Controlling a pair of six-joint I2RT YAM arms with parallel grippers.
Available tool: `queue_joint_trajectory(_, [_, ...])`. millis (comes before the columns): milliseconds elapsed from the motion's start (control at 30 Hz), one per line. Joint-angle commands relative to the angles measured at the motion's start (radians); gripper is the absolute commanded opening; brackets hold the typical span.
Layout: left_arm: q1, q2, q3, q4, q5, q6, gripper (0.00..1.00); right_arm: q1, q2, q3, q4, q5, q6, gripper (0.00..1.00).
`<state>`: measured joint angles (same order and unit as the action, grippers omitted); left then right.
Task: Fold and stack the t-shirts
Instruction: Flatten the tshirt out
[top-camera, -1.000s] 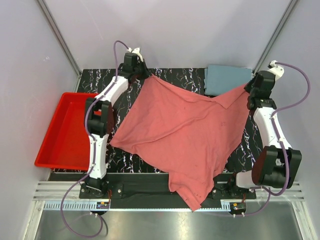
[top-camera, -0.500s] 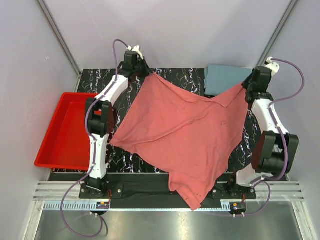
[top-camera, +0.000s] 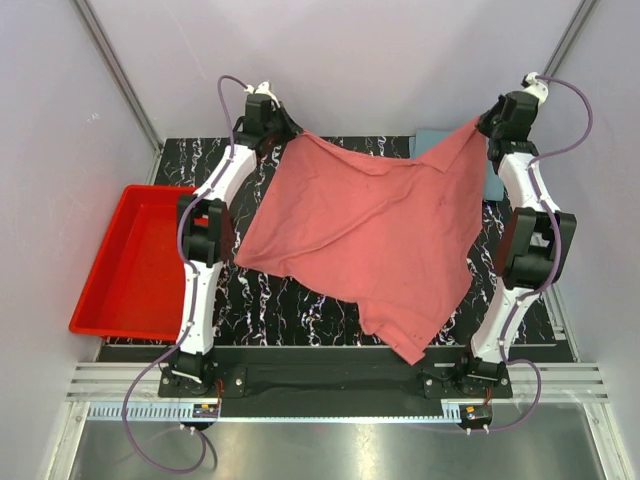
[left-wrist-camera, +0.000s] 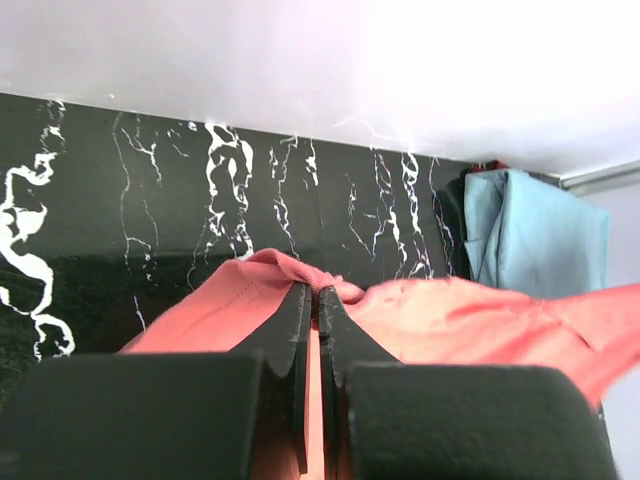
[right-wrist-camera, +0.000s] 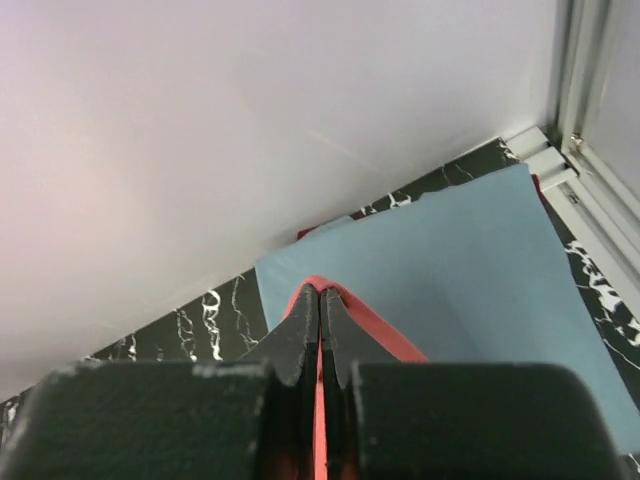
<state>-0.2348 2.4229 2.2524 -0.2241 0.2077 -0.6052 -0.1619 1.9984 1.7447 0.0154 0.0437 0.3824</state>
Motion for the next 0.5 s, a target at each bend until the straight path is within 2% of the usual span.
queue_joint_trajectory(0, [0.011, -0.013, 0.059, 0.055, -0.022, -0.021, 0.00, -0.002, 0.032, 0.131, 0.002, -0.041, 0.029, 0.00])
queue_joint_trajectory(33, [0.011, -0.013, 0.061, 0.052, -0.021, -0.021, 0.04, -0.002, 0.046, 0.153, -0.044, -0.045, 0.030, 0.00])
queue_joint_trajectory(67, [0.012, -0.012, 0.061, 0.045, -0.022, -0.021, 0.13, -0.002, 0.080, 0.179, -0.067, -0.070, 0.032, 0.01])
queue_joint_trajectory(100, [0.012, -0.010, 0.073, 0.017, -0.037, -0.019, 0.22, -0.002, 0.103, 0.255, -0.099, -0.093, 0.030, 0.04])
queue_joint_trajectory(133, [0.012, -0.008, 0.085, -0.007, -0.045, -0.015, 0.33, -0.002, 0.135, 0.316, -0.214, -0.113, 0.024, 0.10])
queue_joint_trajectory(167, [0.015, -0.007, 0.108, -0.065, -0.051, 0.017, 0.55, -0.002, 0.210, 0.390, -0.288, -0.129, 0.009, 0.30])
queue_joint_trajectory(200, [0.015, -0.010, 0.128, -0.101, -0.069, 0.036, 0.62, -0.001, 0.245, 0.539, -0.360, -0.131, 0.006, 0.42])
queue_joint_trajectory(233, [0.015, -0.012, 0.157, -0.130, -0.077, 0.059, 0.66, -0.001, 0.278, 0.612, -0.512, -0.119, 0.007, 0.54])
queue_joint_trajectory(267, [0.020, -0.036, 0.162, -0.189, -0.083, 0.097, 0.70, -0.002, 0.345, 0.777, -0.604, -0.110, 0.010, 0.64])
queue_joint_trajectory(300, [0.022, -0.054, 0.161, -0.219, -0.108, 0.110, 0.73, -0.002, 0.376, 0.859, -0.699, -0.082, 0.006, 0.71])
queue_joint_trajectory(333, [0.026, -0.086, 0.113, -0.239, -0.119, 0.122, 0.79, -0.001, 0.394, 0.913, -0.844, -0.071, 0.000, 0.72])
queue_joint_trajectory(367, [0.026, -0.157, 0.080, -0.270, -0.137, 0.145, 0.85, -0.001, 0.381, 0.917, -0.888, -0.061, 0.000, 0.75])
queue_joint_trajectory(433, [0.023, -0.235, -0.020, -0.308, -0.198, 0.177, 0.83, -0.001, 0.256, 0.809, -0.939, -0.050, 0.003, 0.77])
queue_joint_trajectory(467, [0.022, -0.317, -0.069, -0.340, -0.205, 0.185, 0.81, 0.001, 0.196, 0.630, -0.928, -0.050, 0.015, 0.77])
